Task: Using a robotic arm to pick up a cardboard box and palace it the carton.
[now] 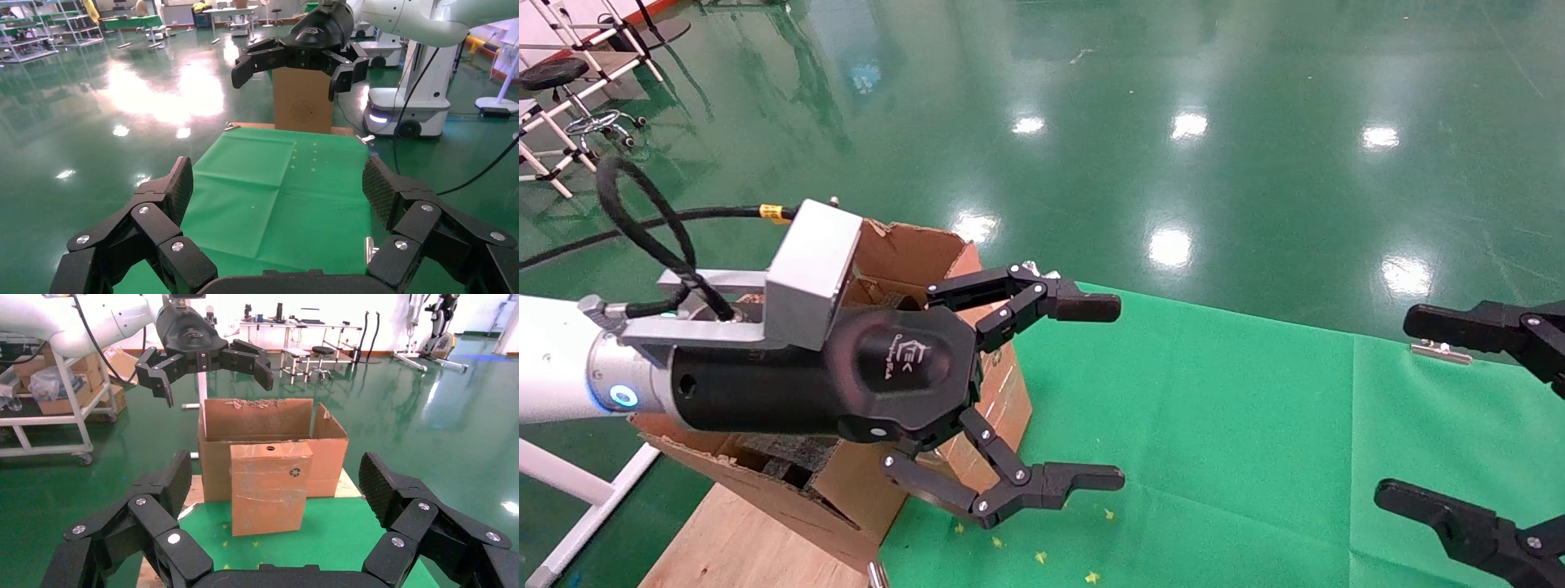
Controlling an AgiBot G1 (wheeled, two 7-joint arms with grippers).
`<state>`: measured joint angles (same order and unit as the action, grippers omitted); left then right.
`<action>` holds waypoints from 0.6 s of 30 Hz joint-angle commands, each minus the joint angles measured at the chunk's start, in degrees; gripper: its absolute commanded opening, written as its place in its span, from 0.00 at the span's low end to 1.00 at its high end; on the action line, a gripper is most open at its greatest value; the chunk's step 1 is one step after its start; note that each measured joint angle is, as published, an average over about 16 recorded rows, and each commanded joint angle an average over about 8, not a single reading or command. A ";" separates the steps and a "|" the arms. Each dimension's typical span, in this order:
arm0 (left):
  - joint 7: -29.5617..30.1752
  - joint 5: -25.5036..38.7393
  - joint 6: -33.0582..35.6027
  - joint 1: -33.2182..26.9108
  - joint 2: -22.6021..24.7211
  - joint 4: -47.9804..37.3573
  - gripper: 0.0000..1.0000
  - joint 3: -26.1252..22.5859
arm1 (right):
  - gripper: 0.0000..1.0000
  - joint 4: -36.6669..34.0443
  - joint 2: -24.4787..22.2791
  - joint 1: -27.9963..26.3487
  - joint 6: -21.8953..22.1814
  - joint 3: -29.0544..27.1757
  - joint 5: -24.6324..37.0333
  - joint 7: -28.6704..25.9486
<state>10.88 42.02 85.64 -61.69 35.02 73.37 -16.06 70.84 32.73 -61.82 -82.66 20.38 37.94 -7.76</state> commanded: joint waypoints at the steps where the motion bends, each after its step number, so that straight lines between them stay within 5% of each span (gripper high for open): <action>1: 0.00 0.00 0.00 0.00 0.00 0.00 1.00 0.00 | 1.00 0.00 0.00 0.00 0.00 0.00 0.00 0.00; 13: 0.00 0.00 0.00 0.00 0.00 0.00 1.00 0.00 | 1.00 0.00 0.00 0.00 0.00 0.00 0.00 0.00; 18: 0.00 0.00 0.00 0.00 0.00 0.00 1.00 0.00 | 0.42 0.00 0.00 0.00 0.00 0.00 0.00 0.00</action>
<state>10.88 42.02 85.64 -61.69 35.02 73.37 -16.06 70.84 32.72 -61.82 -82.66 20.38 37.94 -7.76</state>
